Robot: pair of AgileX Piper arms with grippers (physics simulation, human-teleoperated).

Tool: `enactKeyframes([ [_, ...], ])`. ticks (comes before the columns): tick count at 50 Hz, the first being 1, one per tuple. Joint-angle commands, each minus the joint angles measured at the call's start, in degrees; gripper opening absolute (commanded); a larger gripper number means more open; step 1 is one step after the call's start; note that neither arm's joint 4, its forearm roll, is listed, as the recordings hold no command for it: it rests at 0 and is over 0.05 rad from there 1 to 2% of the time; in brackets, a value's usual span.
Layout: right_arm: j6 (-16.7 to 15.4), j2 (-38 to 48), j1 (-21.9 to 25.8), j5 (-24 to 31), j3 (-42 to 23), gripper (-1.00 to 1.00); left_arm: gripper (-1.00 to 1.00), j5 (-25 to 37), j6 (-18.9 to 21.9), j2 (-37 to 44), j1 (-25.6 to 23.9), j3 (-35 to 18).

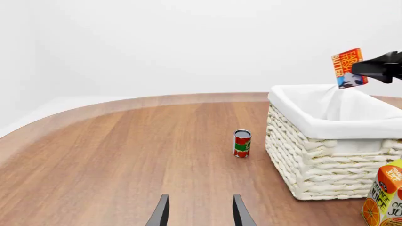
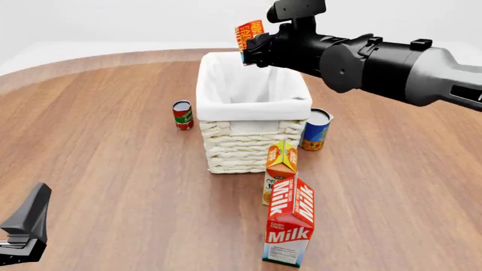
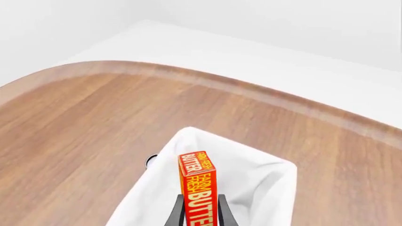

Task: Pick up the butter and put it in the basket.

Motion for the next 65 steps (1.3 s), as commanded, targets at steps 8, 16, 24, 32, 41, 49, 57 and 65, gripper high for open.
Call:
enactKeyframes([
  [8, 1.78, 3.35, -0.52, -2.33, -2.51, -1.00, 1.00, 0.00, 0.00, 0.00, 0.00, 0.00],
  [16, 2.41, 5.77, -0.99, -3.45, -3.25, -1.00, 1.00, 0.00, 0.00, 0.00, 0.00, 0.00],
  [24, 2.60, 6.81, -1.08, -3.78, -3.88, -1.00, 1.00, 0.00, 0.00, 0.00, 0.00, 0.00],
  [32, 2.60, 8.08, -1.27, -4.60, -3.96, -1.00, 1.00, 0.00, 0.00, 0.00, 0.00, 0.00],
  [41, 2.80, 8.84, -1.29, -4.47, -4.62, -1.00, 1.00, 0.00, 0.00, 0.00, 0.00, 0.00],
  [49, 3.00, 10.01, -1.51, -4.88, -4.87, -1.00, 1.00, 0.00, 0.00, 0.00, 0.00, 0.00],
  [57, 3.13, 10.91, -1.83, -5.00, -5.28, -1.00, 1.00, 0.00, 0.00, 0.00, 0.00, 0.00],
  [65, 3.32, 11.49, -1.92, -5.17, -5.49, -1.00, 1.00, 0.00, 0.00, 0.00, 0.00, 0.00],
])
